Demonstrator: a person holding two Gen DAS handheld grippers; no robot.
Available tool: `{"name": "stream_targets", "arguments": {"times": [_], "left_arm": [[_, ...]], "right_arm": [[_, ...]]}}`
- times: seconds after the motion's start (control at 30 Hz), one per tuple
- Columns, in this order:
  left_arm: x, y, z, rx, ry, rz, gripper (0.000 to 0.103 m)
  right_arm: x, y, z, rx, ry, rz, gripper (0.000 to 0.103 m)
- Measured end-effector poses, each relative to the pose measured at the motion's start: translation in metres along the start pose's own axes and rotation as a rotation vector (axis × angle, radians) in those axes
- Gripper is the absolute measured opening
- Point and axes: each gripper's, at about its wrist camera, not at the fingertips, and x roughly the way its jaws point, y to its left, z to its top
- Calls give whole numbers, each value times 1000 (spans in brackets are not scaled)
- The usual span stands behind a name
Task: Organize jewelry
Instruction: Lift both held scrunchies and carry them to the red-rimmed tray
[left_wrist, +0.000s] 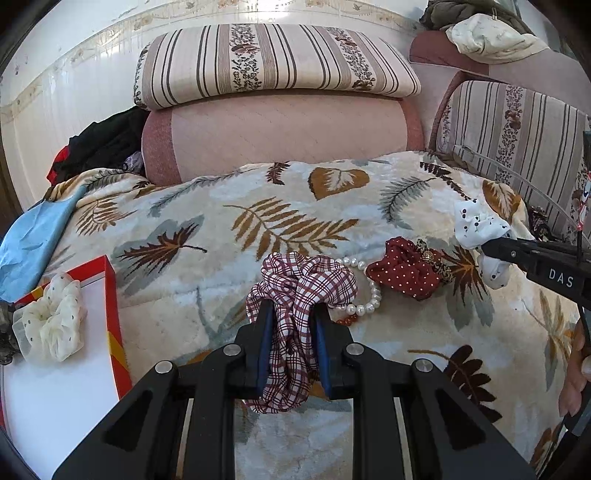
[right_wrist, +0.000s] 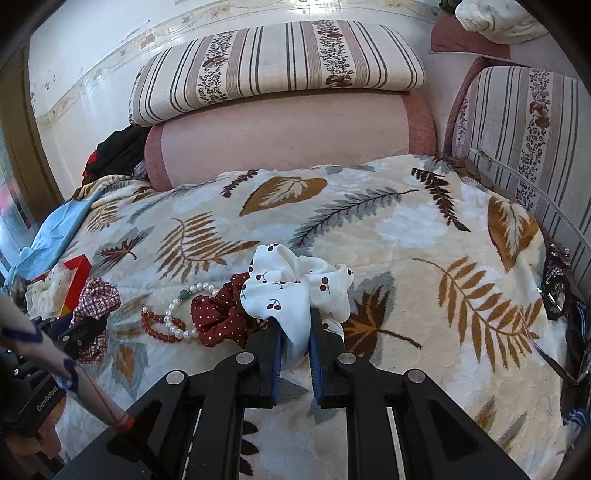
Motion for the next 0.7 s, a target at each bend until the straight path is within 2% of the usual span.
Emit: {"name": "stream_targets", "arguments": {"times": [0.7], "left_arm": [[-3, 3, 1, -4, -3, 15, 20]], "right_arm": [[3, 21, 0, -39, 3, 44, 14]]}}
